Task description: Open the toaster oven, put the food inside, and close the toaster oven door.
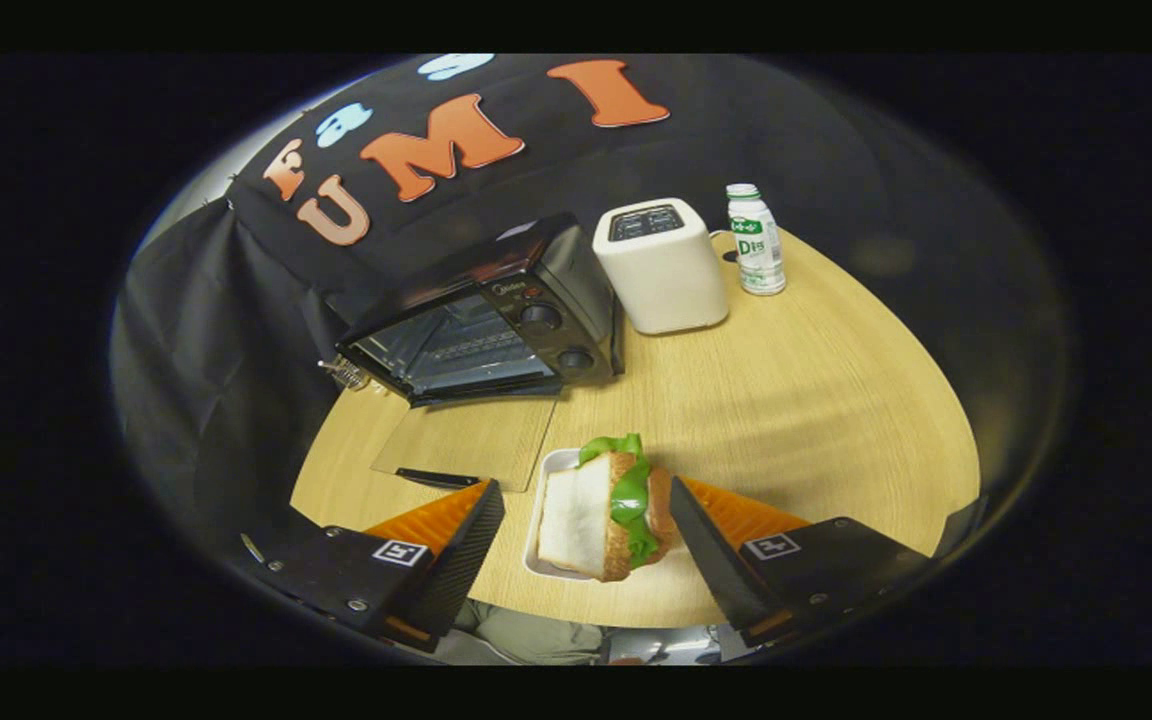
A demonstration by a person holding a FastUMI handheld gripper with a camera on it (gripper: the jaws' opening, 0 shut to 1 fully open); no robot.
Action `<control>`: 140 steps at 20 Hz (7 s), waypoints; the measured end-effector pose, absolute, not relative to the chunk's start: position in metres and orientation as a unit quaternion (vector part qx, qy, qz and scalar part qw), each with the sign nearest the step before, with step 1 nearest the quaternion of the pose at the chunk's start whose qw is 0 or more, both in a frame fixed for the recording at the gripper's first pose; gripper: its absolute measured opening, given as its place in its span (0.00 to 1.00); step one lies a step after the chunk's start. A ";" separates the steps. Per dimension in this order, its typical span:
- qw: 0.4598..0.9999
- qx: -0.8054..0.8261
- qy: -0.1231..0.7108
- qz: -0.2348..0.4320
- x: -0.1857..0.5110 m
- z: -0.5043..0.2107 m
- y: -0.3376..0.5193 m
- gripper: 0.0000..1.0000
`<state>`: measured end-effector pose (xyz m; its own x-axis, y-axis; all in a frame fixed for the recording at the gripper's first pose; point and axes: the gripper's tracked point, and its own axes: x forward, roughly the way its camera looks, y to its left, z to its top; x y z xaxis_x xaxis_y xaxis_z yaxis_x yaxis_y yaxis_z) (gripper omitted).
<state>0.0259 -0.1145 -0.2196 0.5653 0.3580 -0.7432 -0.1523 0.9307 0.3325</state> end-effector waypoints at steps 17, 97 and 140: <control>0.821 0.143 0.521 0.186 0.024 -0.276 -0.107 0.61; 0.801 0.550 0.145 -0.185 0.203 -0.255 0.106 0.92; 0.921 0.026 0.374 -0.107 -0.009 -0.293 0.077 0.99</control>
<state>-0.0087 0.0775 -0.2929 0.6979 -0.1780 -0.6937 0.2172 0.9756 -0.0318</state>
